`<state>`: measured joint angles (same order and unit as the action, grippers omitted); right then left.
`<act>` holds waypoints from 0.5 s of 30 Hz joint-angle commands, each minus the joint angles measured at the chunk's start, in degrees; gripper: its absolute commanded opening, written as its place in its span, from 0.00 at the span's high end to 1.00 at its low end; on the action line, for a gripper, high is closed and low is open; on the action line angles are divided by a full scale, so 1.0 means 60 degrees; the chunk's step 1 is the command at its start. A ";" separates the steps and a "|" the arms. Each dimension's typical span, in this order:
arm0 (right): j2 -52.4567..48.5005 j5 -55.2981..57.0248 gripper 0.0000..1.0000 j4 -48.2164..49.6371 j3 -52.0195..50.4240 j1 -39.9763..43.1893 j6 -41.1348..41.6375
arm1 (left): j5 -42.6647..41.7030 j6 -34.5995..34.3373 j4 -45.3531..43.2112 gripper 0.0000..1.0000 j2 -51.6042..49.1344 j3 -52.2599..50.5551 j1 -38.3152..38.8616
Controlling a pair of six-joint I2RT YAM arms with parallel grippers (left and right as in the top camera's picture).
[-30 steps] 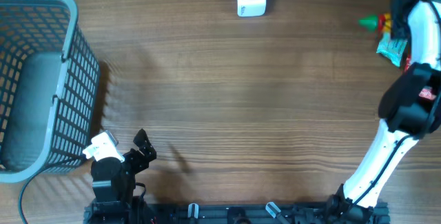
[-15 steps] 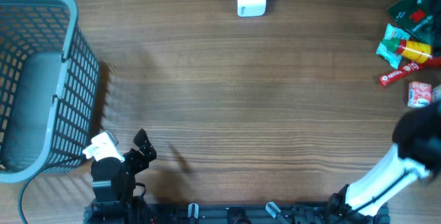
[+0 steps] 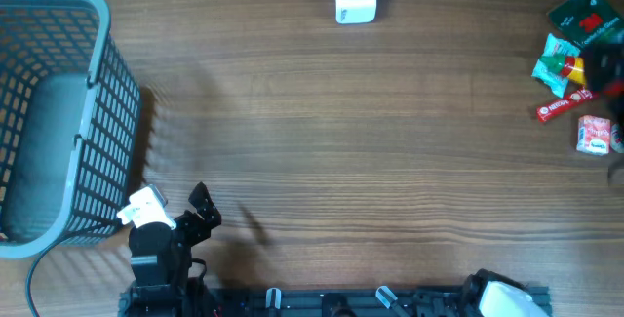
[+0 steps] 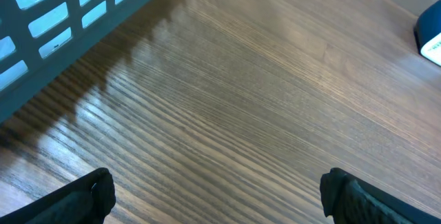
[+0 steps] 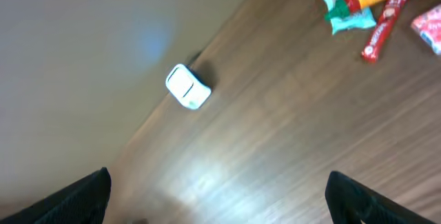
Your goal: Scan the item barcode
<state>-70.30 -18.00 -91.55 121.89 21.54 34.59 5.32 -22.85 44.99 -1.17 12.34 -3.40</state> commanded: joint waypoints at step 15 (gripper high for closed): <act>0.2379 0.0364 0.00 0.1355 -0.1647 -0.0525 -0.5078 | 0.0095 0.0011 -0.0018 0.00 0.0051 -0.0040 -0.0007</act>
<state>-60.73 -14.13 -88.58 117.82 20.71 12.62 5.32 -22.85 44.99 -1.17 12.34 -3.40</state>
